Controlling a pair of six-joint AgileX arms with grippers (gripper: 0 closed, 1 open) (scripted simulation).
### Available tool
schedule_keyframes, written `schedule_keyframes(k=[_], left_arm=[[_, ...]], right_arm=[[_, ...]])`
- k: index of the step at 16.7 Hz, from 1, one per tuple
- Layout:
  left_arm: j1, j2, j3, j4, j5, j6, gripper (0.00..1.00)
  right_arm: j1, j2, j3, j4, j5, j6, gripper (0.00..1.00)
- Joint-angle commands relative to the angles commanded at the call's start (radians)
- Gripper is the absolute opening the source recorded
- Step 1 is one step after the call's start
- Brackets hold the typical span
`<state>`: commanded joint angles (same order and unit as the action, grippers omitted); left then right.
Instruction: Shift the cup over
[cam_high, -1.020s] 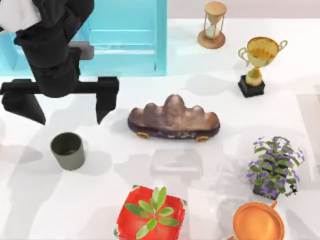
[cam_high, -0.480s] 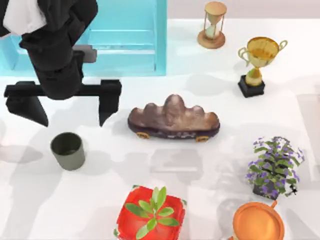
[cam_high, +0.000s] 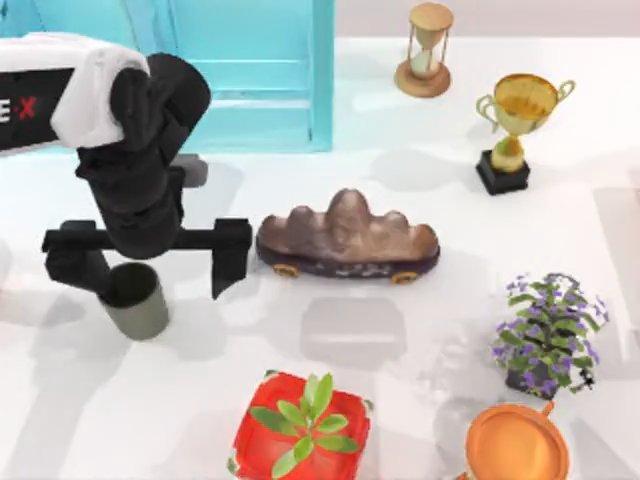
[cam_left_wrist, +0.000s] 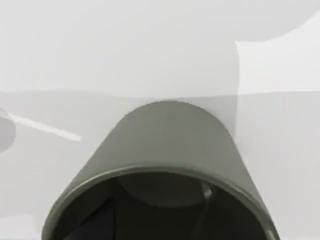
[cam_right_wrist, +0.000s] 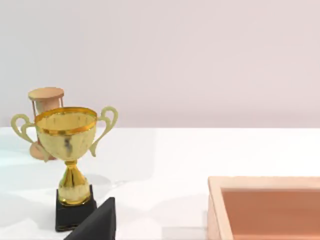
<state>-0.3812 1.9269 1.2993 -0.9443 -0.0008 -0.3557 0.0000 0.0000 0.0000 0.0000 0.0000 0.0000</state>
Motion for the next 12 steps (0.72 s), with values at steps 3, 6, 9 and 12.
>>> schedule_keyframes(k=[3, 6, 9, 12], left_arm=[[0.000, 0.015, -0.041, 0.056, 0.000, 0.000, 1.00], [0.000, 0.015, -0.042, 0.057, 0.000, 0.000, 1.00], [0.000, 0.015, -0.042, 0.057, 0.000, 0.000, 0.85], [0.000, 0.015, -0.042, 0.057, 0.000, 0.000, 0.62]], right_arm=[[0.000, 0.000, 0.000, 0.000, 0.000, 0.000, 1.00], [0.000, 0.000, 0.000, 0.000, 0.000, 0.000, 1.00], [0.000, 0.000, 0.000, 0.000, 0.000, 0.000, 1.00], [0.000, 0.000, 0.000, 0.000, 0.000, 0.000, 1.00]])
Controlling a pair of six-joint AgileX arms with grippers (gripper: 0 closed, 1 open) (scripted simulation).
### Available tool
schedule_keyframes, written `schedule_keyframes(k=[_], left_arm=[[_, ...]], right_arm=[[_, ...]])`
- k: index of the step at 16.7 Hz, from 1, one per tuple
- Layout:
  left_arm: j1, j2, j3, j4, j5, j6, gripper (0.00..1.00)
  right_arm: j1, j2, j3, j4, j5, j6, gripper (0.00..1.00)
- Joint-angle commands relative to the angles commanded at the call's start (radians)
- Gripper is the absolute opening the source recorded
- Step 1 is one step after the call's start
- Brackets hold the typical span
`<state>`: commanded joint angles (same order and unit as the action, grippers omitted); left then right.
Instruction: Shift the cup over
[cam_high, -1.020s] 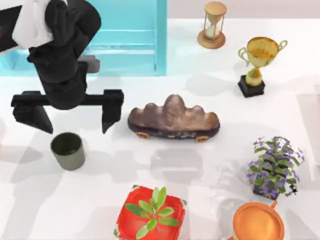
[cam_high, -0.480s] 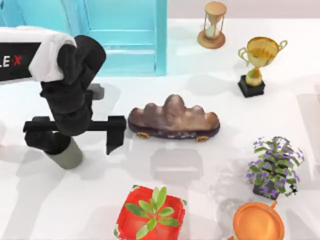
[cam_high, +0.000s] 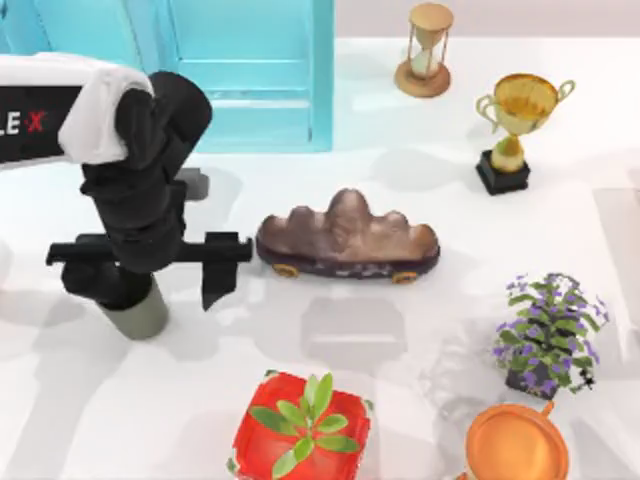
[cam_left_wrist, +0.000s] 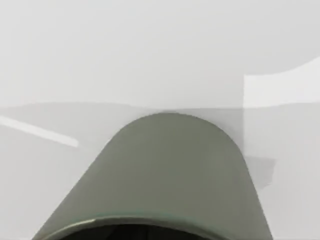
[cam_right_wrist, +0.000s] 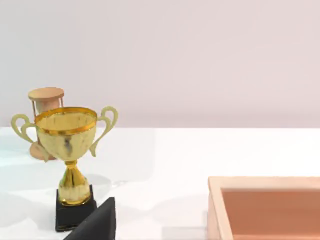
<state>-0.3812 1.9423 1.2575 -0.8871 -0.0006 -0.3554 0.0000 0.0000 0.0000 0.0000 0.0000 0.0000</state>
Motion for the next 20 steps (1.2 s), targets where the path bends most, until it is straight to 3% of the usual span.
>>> schedule_keyframes(k=[8, 20], left_arm=[[0.000, 0.000, 0.000, 0.000, 0.000, 0.000, 0.02], [0.033, -0.017, 0.020, 0.006, -0.001, 0.029, 0.00]], right_arm=[[0.000, 0.000, 0.000, 0.000, 0.000, 0.000, 1.00], [0.000, 0.000, 0.000, 0.000, 0.000, 0.000, 1.00]])
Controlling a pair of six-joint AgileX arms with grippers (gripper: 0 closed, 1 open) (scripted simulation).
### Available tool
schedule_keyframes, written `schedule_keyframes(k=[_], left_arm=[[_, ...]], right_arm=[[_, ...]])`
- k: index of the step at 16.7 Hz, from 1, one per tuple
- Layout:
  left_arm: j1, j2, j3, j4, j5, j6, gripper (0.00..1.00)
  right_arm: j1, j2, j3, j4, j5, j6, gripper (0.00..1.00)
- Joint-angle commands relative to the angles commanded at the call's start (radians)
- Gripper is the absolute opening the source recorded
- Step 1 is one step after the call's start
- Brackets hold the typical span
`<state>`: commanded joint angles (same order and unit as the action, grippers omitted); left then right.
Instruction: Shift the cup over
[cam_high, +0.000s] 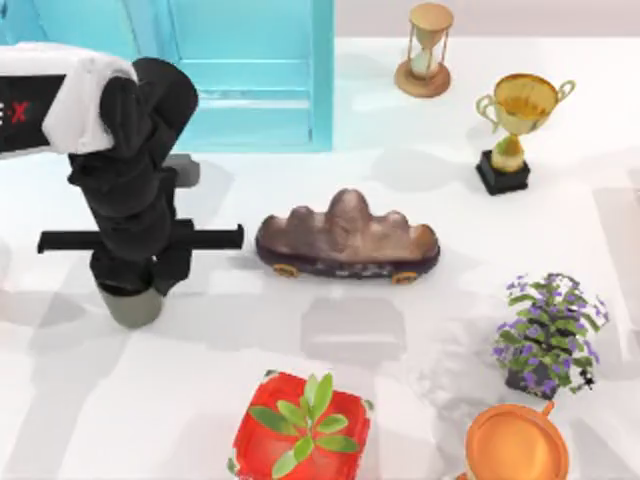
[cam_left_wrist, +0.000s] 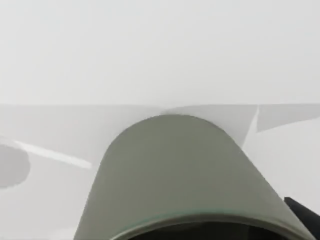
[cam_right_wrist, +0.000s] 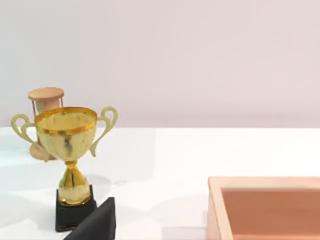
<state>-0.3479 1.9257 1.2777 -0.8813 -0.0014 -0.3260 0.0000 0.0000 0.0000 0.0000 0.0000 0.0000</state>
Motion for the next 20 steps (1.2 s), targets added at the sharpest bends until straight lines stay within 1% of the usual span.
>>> schedule_keyframes(k=[2, 5, 9, 12, 14, 17, 20], left_arm=[[0.063, -0.025, 0.039, 0.007, -0.001, 0.055, 0.00], [0.196, -0.061, 0.115, 0.007, 0.001, 0.175, 0.00], [0.431, -0.089, 0.220, -0.035, 0.005, 0.380, 0.00], [0.613, -0.080, 0.278, -0.102, 0.010, 0.544, 0.00], [0.713, -0.059, 0.301, -0.160, 0.017, 0.645, 0.00], [0.805, -0.012, 0.307, -0.255, 0.035, 0.767, 0.00], [0.829, 0.026, 0.294, -0.316, 0.052, 0.830, 0.00]], right_arm=[[0.000, 0.000, 0.000, 0.000, 0.000, 0.000, 1.00], [0.000, 0.000, 0.000, 0.000, 0.000, 0.000, 1.00], [0.000, 0.000, 0.000, 0.000, 0.000, 0.000, 1.00], [0.000, 0.000, 0.000, 0.000, 0.000, 0.000, 1.00], [0.000, 0.000, 0.000, 0.000, 0.000, 0.000, 1.00], [0.000, 0.000, 0.000, 0.000, 0.000, 0.000, 1.00], [0.000, 0.000, 0.000, 0.000, 0.000, 0.000, 1.00]])
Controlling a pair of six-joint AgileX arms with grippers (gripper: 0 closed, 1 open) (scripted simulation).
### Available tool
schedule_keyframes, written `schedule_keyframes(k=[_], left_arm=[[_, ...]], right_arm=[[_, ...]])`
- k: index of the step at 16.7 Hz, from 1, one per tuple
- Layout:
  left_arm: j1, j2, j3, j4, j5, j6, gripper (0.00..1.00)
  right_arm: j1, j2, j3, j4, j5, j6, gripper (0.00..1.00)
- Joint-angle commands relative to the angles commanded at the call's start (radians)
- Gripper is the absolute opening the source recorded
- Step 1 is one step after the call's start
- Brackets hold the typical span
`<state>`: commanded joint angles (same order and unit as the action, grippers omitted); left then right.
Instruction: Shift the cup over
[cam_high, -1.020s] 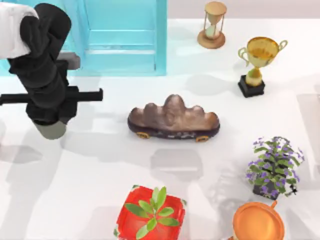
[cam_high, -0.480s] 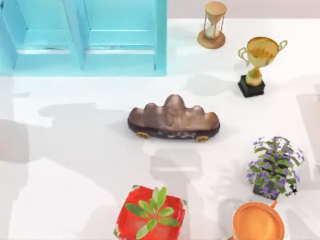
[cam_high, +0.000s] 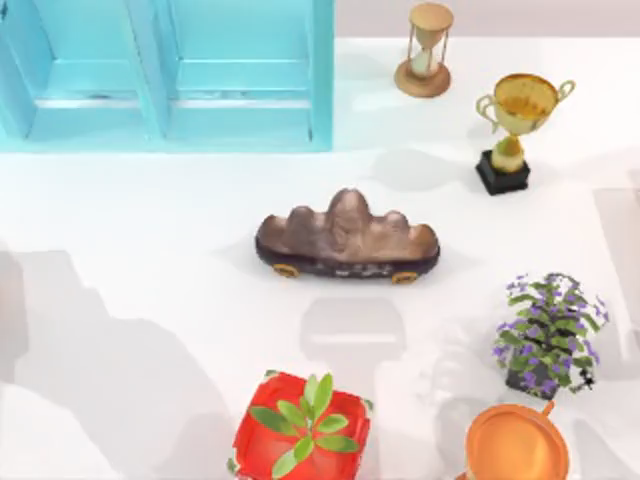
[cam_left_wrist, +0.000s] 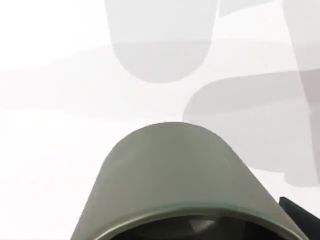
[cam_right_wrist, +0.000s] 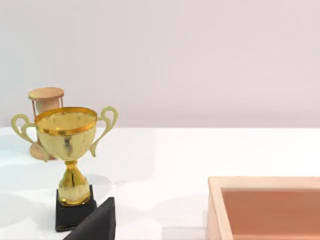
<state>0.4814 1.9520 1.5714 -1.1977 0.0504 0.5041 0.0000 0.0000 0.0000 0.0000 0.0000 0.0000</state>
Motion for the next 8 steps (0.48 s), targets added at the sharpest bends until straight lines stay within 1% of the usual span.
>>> schedule_keyframes(k=[6, 8], left_arm=[[-0.001, -0.001, -0.001, 0.000, -0.001, 0.006, 0.00], [0.035, -0.004, -0.011, 0.013, 0.005, 0.030, 0.00]], right_arm=[[0.000, 0.000, 0.000, 0.000, 0.000, 0.000, 1.00], [0.000, 0.000, 0.000, 0.000, 0.000, 0.000, 1.00]])
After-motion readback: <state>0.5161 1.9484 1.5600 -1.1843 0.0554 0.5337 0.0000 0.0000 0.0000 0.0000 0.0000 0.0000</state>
